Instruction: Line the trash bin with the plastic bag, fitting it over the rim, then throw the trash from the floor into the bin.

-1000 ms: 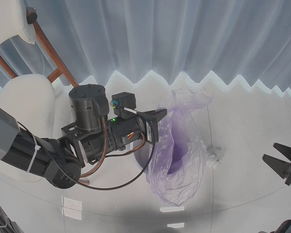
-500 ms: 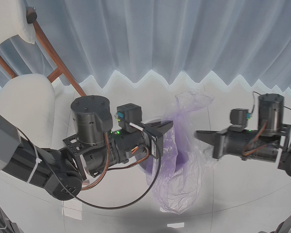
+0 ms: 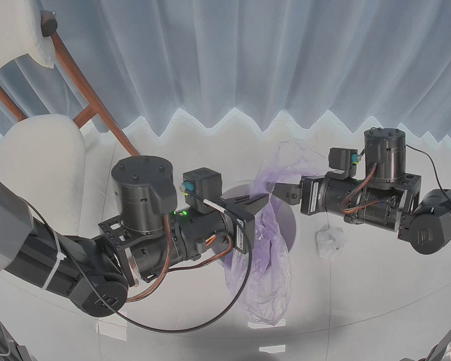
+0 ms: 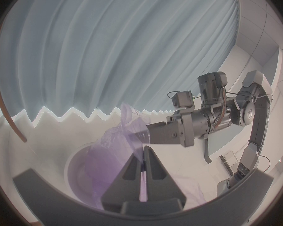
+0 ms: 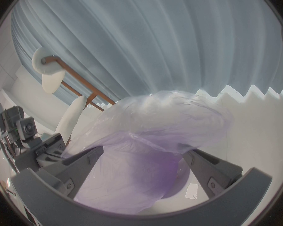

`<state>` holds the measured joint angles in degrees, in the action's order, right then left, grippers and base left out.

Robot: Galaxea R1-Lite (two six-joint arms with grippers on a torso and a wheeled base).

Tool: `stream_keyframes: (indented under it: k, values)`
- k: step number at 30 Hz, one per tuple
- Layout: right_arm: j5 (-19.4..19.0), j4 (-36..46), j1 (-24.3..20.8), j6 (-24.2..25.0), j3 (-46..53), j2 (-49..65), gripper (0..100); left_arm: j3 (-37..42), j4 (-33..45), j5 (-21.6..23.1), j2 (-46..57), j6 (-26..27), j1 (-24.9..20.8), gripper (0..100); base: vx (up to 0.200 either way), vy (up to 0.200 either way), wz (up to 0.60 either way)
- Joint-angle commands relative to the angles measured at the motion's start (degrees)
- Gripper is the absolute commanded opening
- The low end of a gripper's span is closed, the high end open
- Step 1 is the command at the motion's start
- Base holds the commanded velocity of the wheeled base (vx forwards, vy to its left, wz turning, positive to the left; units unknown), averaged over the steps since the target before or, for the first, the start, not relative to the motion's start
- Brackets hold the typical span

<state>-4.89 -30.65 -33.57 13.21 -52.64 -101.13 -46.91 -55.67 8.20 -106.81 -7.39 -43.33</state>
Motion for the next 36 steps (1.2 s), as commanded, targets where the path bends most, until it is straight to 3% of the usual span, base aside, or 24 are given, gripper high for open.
stream_keyframes:
  k: [1,10,17,24,27,36]
  values:
    - [0.05,0.41,1.58,-0.03,0.08,3.22,100,0.06,-0.05,-0.03,-0.24,-0.08,0.0,0,0.0,0.0,0.0]
    - [-0.3,4.81,0.17,-1.0,11.15,9.46,100,-0.29,-0.05,-0.12,-0.59,-0.08,0.79,0,0.0,0.0,0.0]
    - [-0.39,4.81,0.7,-1.09,10.72,12.01,100,-0.29,-0.05,-0.21,-0.59,-0.08,1.31,0,0.0,0.0,0.0]
    - [-2.32,5.33,0.97,-0.91,11.24,16.93,100,-0.38,-0.05,-0.21,-0.68,-0.08,1.31,0,0.0,0.0,0.0]
    - [-6.19,5.42,0.26,-1.26,12.82,18.87,100,-0.38,-0.05,-0.21,-0.76,-0.17,1.31,0,0.0,0.0,0.0]
    - [-7.06,4.28,-1.76,-2.76,16.69,15.09,100,-0.38,-0.05,-0.29,-0.68,-0.17,1.31,0,0.0,0.0,0.0]
